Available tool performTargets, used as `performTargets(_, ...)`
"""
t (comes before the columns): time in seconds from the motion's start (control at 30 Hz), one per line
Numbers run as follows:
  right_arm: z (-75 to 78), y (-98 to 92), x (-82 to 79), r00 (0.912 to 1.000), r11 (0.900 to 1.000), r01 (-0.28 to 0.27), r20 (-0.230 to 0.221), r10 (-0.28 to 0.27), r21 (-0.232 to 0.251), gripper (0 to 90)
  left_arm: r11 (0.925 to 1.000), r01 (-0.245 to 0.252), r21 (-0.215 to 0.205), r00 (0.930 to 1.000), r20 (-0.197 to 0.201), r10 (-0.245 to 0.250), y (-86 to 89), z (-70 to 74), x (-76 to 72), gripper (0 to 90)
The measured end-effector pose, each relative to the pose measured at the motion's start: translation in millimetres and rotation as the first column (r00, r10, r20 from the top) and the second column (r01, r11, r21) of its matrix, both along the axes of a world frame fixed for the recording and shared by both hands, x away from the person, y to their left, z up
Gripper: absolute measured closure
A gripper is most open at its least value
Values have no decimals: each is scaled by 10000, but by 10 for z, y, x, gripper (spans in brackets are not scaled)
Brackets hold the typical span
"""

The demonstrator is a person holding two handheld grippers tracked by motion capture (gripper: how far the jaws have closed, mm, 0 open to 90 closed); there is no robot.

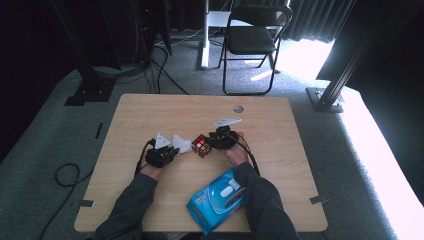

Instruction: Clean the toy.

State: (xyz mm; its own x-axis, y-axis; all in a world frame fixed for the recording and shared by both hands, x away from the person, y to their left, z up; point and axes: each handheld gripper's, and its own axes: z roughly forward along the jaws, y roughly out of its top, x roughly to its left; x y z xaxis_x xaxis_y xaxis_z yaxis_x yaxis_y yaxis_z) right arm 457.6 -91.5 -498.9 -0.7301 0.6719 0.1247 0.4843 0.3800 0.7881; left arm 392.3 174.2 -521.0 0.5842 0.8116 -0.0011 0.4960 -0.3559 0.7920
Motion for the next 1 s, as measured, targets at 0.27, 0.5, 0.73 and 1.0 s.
performTargets(0.27,-16,14,6,9995,9997,-90,-304,96,206,589,10000,10,-3,10000,-7,-10,-7,1,1,817)
performTargets(0.5,-41,-27,50,9906,9947,-45,-1357,185,1028,707,10000,23,14,10000,0,-23,-15,8,0,817)
performTargets(0.73,-62,-66,97,9790,9884,162,-2031,150,1509,705,10000,25,8,10000,19,-25,-11,14,1,817)
performTargets(1.0,-97,-171,157,9644,9751,644,-2643,-62,2122,706,10000,-3,7,10000,24,3,-10,8,-2,817)
